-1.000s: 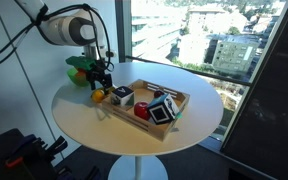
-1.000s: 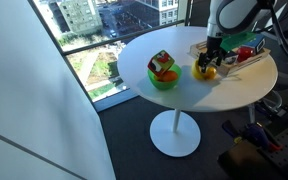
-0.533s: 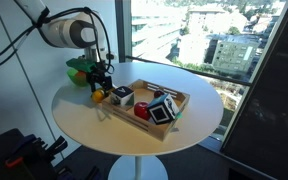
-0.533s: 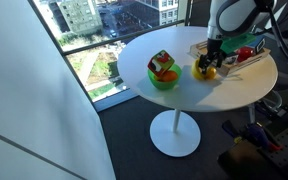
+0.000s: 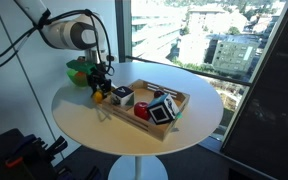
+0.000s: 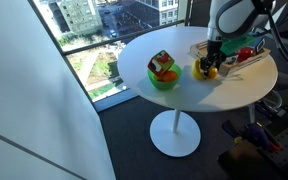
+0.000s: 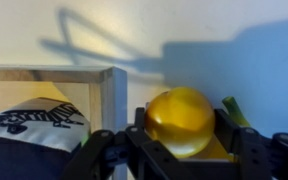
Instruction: Put the right yellow fruit in the box
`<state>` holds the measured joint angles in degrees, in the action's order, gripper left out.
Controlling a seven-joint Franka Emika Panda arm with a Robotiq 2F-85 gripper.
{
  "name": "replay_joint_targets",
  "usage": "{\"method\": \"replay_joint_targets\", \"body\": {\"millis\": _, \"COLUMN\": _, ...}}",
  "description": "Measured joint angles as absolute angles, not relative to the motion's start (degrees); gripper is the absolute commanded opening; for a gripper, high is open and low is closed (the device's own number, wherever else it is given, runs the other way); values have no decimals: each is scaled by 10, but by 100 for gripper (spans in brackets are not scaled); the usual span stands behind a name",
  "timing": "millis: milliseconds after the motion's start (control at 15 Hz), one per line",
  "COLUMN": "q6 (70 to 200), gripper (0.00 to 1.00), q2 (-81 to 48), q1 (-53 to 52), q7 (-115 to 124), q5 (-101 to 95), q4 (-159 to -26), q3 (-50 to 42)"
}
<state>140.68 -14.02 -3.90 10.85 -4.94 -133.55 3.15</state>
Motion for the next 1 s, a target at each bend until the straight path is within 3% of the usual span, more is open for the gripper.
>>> {"method": "replay_joint_targets", "body": {"millis": 1000, "q6": 1371, "gripper": 43, "q2": -110, "q1": -43, "q7": 110, "q5": -49, "q4": -1316, "q3": 18}}
